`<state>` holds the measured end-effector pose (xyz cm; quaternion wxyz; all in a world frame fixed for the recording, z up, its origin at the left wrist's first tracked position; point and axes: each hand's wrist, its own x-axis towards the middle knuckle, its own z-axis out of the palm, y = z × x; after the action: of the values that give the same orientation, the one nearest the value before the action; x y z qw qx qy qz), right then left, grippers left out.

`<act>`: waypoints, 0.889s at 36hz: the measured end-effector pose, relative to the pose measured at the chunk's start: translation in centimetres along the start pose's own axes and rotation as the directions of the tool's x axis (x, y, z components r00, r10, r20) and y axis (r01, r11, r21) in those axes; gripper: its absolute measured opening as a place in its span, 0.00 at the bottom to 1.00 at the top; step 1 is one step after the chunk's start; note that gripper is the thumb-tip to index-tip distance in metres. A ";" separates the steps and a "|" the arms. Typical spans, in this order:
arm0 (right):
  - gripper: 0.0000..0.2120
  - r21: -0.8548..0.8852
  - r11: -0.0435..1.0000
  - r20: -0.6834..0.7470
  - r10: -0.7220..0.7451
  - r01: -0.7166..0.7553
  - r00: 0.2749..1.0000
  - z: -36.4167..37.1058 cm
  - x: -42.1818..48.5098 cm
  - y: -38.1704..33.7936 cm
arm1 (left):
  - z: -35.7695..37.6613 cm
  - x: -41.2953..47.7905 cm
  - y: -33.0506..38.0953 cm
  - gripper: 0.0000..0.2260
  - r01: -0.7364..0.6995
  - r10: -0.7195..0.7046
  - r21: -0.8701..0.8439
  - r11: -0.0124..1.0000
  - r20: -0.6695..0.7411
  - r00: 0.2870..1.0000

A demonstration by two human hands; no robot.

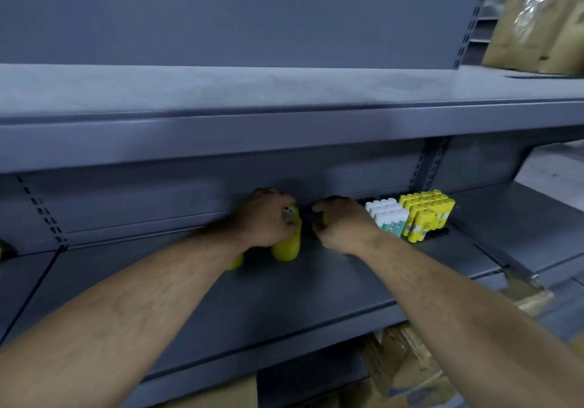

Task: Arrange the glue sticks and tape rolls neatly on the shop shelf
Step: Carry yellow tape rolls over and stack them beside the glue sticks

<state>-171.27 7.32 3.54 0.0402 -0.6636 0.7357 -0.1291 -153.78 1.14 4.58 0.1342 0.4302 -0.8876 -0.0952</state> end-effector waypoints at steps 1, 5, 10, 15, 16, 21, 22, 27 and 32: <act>0.18 -0.010 1.000 -0.025 0.002 -0.002 1.000 -0.3 -0.5 0.2 | 0.2 0.4 0.4 0.13 0.000 0.000 0.025 1.000 0.016 1.000; 0.17 -0.029 1.000 -0.066 -0.004 0.002 0.998 -0.7 -1.9 1.0 | 0.8 1.7 1.9 0.14 -0.005 0.000 0.077 0.997 0.064 0.998; 0.16 -0.012 0.999 -0.072 0.038 -0.038 0.997 -1.3 -2.6 2.0 | 1.2 2.9 2.1 0.07 0.035 -0.044 0.063 0.997 0.152 0.987; 0.15 0.011 0.999 -0.069 0.046 -0.046 0.997 -1.6 -3.2 2.6 | 1.2 3.6 1.6 0.15 0.086 -0.097 0.068 0.994 0.177 0.979; 0.16 0.015 0.999 -0.067 0.046 -0.045 0.997 -1.6 -3.2 2.7 | 1.2 3.7 1.6 0.15 0.092 -0.105 0.076 0.993 0.183 0.978; 0.16 0.031 0.999 -0.062 0.046 -0.044 0.997 -1.7 -3.3 2.8 | 1.3 3.7 1.5 0.18 0.113 -0.125 0.073 0.991 0.196 0.973; 0.16 0.033 0.998 -0.061 0.047 -0.045 0.997 -1.7 -3.3 2.8 | 1.4 3.8 1.5 0.18 0.110 -0.122 0.072 0.991 0.193 0.974; 0.15 0.029 0.999 -0.058 0.043 -0.041 0.997 -1.5 -3.1 2.7 | 1.4 4.0 1.4 0.17 0.099 -0.111 0.072 0.992 0.191 0.975; 0.17 0.036 0.999 -0.033 0.042 -0.041 0.999 -1.3 -2.8 2.7 | 1.6 4.2 1.4 0.17 0.091 -0.106 0.080 0.993 0.195 0.975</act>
<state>-173.85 10.46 3.84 0.0423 -0.6452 0.7474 -0.1524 -157.82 -1.23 4.10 0.0247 0.4665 -0.8770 -0.1128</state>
